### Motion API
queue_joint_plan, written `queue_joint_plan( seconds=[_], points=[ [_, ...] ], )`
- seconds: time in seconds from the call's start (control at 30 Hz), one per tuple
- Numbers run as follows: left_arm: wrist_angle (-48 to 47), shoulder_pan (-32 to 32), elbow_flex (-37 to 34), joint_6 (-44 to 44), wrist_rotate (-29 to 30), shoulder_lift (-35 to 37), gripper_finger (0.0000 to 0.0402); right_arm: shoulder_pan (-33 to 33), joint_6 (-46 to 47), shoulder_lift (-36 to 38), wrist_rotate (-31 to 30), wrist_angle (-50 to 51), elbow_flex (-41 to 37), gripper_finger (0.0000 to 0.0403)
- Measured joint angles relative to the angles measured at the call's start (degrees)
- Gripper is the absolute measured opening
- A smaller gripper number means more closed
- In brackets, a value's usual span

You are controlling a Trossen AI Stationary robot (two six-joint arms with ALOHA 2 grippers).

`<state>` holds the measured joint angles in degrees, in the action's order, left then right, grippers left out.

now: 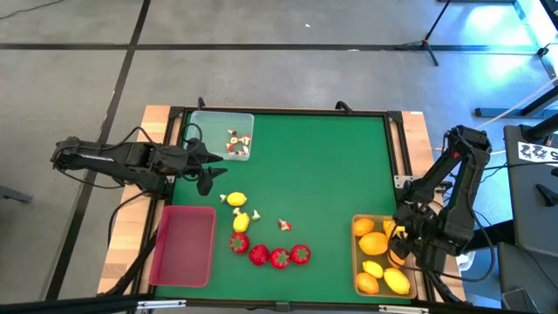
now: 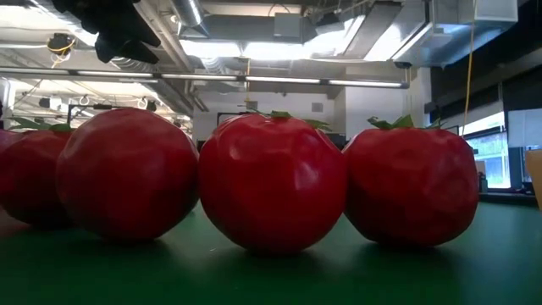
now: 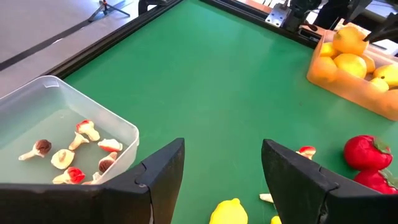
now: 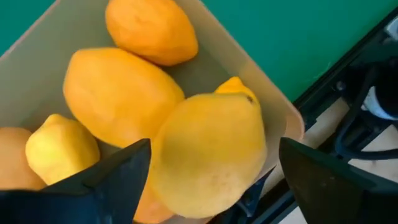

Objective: Sort produce into baskets
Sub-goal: Put the lemon into the orange bin

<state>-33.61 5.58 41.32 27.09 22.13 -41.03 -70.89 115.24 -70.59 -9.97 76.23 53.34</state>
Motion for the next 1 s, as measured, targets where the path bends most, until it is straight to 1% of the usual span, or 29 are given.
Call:
queue_joint_plan(
  seconds=[0.17,0.27,0.37,0.43,0.53,0.63,0.7,0.8,0.9,1.0],
  points=[
    [0.00,0.00,0.00,-0.02,0.00,0.01,0.0209,0.02,-0.48,0.00,-3.12,0.78,0.38,0.0352],
    [0.00,0.00,0.00,-0.02,0.00,0.00,0.0209,0.18,-2.16,0.00,-4.45,1.06,2.53,0.0352],
    [0.00,0.00,0.00,-0.02,0.00,0.01,0.0209,1.63,-3.42,-0.02,-6.62,3.70,5.94,0.0353],
    [0.00,0.00,0.00,-0.02,0.00,0.01,0.0209,2.77,-5.13,-0.02,-9.54,5.30,8.66,0.0353],
    [0.00,0.00,0.00,-0.12,0.03,0.00,0.0209,5.59,-10.97,0.00,-16.76,6.04,12.30,0.0353],
    [0.00,0.00,0.00,-0.10,1.45,0.02,0.0209,11.23,-19.04,0.00,-24.43,5.82,14.83,0.0353],
    [0.02,0.00,0.00,0.67,2.54,0.02,0.0209,16.04,-25.08,0.00,-27.02,4.76,15.68,0.0353],
    [0.02,0.00,0.00,1.75,2.78,0.51,0.0209,24.56,-36.53,-0.11,-27.83,0.22,15.75,0.0353],
    [0.00,0.00,0.00,1.55,2.79,1.60,0.0209,33.28,-48.44,-0.99,-27.91,-6.42,15.67,0.0353],
    [0.00,0.00,0.00,1.53,2.80,3.09,0.0209,41.37,-61.94,-2.47,-26.22,-16.06,15.67,0.0353]
  ],
)
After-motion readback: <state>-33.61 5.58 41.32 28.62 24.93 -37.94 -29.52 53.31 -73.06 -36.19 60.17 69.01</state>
